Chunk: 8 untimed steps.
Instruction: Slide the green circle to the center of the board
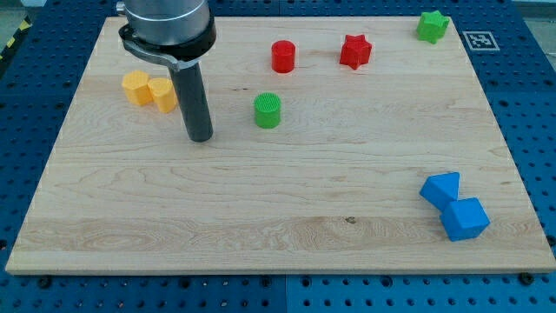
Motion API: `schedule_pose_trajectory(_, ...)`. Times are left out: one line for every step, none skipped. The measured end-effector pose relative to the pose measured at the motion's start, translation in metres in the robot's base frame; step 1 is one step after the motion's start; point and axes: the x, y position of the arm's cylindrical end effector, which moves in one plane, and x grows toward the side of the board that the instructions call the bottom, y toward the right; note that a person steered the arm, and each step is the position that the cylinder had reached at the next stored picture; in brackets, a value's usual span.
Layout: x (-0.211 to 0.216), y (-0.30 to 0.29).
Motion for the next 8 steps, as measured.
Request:
schedule_pose_trajectory(-0.008, 0.006)
schedule_pose_trajectory(-0.01, 0.023)
schedule_pose_trajectory(-0.016, 0.064)
schedule_pose_trajectory(-0.024, 0.108)
schedule_pose_trajectory(-0.029, 0.133)
schedule_pose_trajectory(-0.037, 0.127)
schedule_pose_trajectory(-0.045, 0.109)
schedule_pose_trajectory(-0.056, 0.099)
